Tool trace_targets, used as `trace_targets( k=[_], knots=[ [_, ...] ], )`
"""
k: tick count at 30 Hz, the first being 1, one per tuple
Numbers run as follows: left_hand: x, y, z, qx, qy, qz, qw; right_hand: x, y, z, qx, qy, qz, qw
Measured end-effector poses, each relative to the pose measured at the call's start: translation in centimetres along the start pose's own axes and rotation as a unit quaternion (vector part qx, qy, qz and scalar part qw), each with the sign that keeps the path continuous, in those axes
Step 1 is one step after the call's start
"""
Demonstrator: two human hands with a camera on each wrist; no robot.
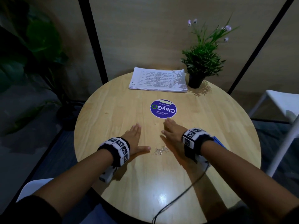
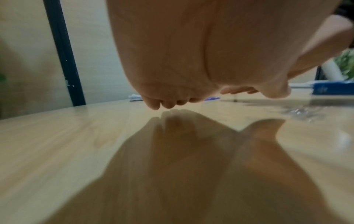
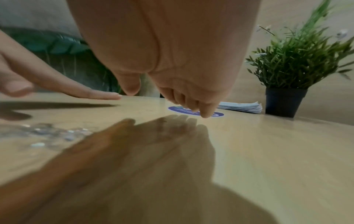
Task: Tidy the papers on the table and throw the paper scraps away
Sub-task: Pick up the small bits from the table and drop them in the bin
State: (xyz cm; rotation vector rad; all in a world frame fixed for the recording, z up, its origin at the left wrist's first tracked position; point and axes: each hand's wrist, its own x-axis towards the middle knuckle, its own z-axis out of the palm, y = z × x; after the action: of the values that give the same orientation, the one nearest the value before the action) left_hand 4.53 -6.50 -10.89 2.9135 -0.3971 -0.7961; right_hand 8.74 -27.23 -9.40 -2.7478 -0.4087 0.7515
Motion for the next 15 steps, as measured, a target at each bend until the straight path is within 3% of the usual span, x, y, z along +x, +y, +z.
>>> trace_targets(
  k=[3,7,15],
  knots=[
    [0.6,0.1,0.7,0.022,-0.012,-0.019,1.0,2.4,-1.6,0.4,-0.035,0.013,0.003,0.999],
    [0.5,0.7,1.6,0.037,-0.022,0.034,0.999,2.7,-3.2,1.8,-0.081,-0.018,-0.039,0.996],
    [-1.4,2.6,3.6,0.047,-0.025,0.09,0.995,-5.1,-2.1,4.2,-0.073,-0.118,-0.127,0.982]
  ],
)
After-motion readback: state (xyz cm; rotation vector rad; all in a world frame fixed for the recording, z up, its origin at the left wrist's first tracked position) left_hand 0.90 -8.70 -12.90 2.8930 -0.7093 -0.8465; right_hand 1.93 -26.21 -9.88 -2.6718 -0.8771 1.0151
